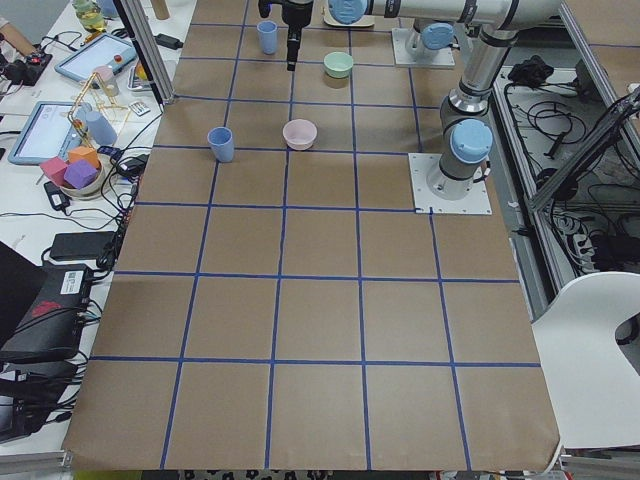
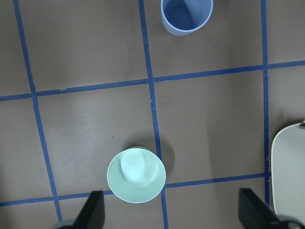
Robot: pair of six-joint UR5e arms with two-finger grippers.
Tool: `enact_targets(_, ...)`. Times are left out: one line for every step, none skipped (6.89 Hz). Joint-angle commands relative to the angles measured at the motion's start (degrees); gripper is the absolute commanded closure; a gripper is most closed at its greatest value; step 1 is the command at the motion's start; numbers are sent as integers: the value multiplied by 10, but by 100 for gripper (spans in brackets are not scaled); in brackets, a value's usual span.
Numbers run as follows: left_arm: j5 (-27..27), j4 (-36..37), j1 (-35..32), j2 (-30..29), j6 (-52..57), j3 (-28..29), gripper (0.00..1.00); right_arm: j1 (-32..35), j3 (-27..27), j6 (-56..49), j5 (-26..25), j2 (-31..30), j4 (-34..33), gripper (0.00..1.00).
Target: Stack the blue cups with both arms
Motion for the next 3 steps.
enact_targets(0, 0, 0, 0, 0, 0, 0, -1, 0, -1, 0, 0, 0, 0)
enact_targets(0, -1, 0, 0, 1, 0, 0, -1, -1, 0, 0, 0, -1, 0)
enact_targets(0, -1, 0, 0, 1, 0, 0, 0, 0, 0, 0, 0, 0, 0)
